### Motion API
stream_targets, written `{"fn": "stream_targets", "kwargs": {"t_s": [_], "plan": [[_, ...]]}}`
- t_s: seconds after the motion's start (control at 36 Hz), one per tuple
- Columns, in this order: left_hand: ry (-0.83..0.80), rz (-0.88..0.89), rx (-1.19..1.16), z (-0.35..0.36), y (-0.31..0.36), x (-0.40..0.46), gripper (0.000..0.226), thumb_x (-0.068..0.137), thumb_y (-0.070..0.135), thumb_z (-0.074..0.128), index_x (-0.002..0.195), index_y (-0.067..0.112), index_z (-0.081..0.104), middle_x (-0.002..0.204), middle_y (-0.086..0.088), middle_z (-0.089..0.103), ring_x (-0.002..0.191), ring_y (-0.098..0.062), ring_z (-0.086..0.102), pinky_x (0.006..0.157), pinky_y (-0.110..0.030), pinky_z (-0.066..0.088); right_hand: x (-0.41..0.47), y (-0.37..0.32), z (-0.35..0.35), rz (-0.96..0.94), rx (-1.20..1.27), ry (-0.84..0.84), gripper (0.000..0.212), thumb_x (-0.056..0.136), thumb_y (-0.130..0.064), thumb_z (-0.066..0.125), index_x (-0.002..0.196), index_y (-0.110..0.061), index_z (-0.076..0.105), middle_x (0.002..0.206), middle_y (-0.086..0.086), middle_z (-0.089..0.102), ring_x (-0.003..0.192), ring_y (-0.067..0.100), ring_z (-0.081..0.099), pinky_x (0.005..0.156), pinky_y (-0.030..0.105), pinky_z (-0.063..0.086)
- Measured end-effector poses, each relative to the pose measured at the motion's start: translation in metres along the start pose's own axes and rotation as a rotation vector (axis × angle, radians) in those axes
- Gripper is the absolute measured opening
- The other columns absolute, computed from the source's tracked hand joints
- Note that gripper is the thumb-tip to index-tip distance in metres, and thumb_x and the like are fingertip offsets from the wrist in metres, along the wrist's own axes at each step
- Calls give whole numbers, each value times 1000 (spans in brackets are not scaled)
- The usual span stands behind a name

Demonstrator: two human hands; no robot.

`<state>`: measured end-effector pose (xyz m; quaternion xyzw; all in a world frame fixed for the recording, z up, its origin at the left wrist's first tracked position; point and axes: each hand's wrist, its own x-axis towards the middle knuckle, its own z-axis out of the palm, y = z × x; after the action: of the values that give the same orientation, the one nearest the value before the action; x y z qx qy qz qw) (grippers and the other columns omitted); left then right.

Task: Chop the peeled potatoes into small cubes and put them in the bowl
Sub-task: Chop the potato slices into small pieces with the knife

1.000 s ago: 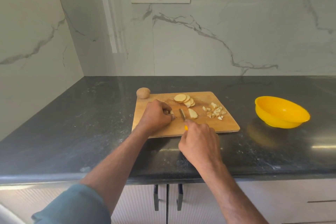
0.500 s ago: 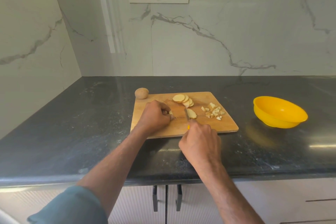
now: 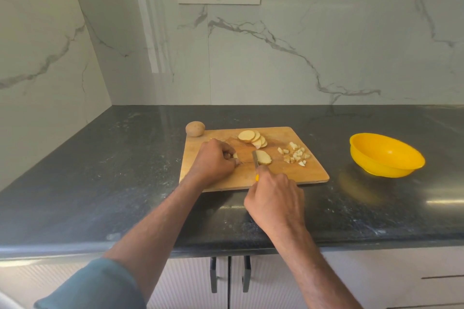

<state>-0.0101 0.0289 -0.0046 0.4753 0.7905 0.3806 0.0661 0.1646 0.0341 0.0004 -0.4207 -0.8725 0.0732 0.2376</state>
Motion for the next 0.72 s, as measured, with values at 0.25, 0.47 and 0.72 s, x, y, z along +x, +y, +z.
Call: {"fn": "stream_targets", "kwargs": {"t_s": [0.25,0.47,0.72], "plan": [[-42,21,13,-2,3,-3,1,91,20,75,91,19,74,76,-8,64,66,-13,47,63,-30,41,1,1,0,-60,46,26,32,99,-27,52,130,-23,56,74,-7,54,61,8,48,50,19,28],[94,-46,-126,-1,-9,0,13,91,16,73,101,12,80,84,8,72,78,-3,62,61,-7,43,-1,-2,0,-153,40,9,35,98,-26,52,132,-24,55,70,-7,57,58,8,51,50,19,33],[162,-60,-118,0,-11,3,10,94,15,68,90,16,77,82,7,70,77,-5,60,63,-13,41,1,-13,3,-220,-26,-11,29,94,-21,54,123,-18,60,73,-1,60,62,17,51,56,28,40]]}}
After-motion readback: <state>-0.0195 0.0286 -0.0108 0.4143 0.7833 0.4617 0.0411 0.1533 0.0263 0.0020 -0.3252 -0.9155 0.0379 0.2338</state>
